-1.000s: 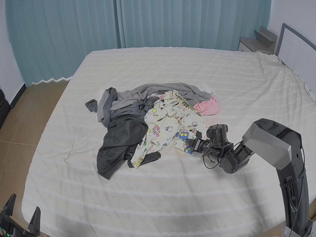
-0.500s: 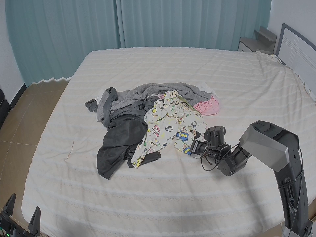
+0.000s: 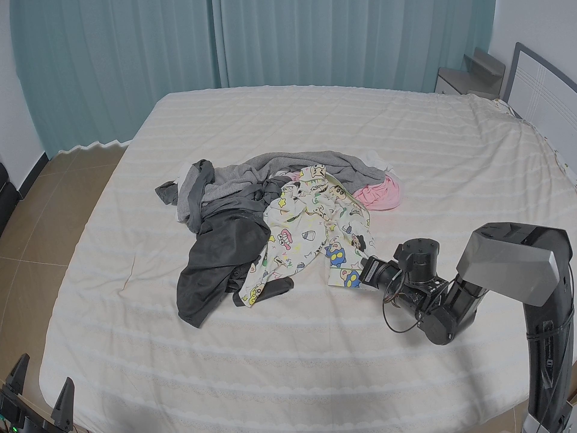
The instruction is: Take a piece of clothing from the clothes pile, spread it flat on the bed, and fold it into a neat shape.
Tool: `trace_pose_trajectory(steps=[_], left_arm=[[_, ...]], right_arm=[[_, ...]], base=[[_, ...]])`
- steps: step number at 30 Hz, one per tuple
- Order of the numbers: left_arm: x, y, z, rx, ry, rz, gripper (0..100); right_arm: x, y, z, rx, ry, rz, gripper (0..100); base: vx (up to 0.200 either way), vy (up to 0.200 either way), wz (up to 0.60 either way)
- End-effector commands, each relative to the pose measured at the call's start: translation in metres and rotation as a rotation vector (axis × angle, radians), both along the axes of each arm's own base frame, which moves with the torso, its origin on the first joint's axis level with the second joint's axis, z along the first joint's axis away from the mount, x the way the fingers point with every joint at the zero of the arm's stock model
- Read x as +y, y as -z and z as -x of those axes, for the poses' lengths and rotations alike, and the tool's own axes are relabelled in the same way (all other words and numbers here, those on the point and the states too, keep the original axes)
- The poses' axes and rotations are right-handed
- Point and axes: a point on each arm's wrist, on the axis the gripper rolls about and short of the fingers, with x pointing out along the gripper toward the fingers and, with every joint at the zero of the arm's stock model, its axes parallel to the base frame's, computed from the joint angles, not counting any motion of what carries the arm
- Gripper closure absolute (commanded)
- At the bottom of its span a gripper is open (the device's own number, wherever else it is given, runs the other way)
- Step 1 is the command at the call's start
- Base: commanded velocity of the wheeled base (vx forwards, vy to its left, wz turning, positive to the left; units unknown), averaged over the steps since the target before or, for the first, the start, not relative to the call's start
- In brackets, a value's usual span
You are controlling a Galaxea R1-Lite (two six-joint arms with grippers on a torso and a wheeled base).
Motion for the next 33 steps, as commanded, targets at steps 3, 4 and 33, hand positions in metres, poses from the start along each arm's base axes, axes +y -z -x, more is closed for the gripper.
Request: trace_pose_trajectory(steps=[3,4,33], left_arm=[[0.000,0.004,0.000,0.004,0.001,-0.005,0],[0.000,0.004,0.000,0.004,0.002,0.000,0],[-0.010,-0.141,-0.030,-0.069,0.444,-0.093,0]], right_arm=[[-0.005,-0.057,0.054,-0.140,-0.104,-0.096,100],[-0.005,-0.065,0.065,-0.176,-0.144,-0.120,100],[-0.019,-0.219,0.175,-0.578,-0.444,-0.326,100]], base=[[0.000,0.000,0.00],[0.000,0.000,0.00],[0.000,0.000,0.00]])
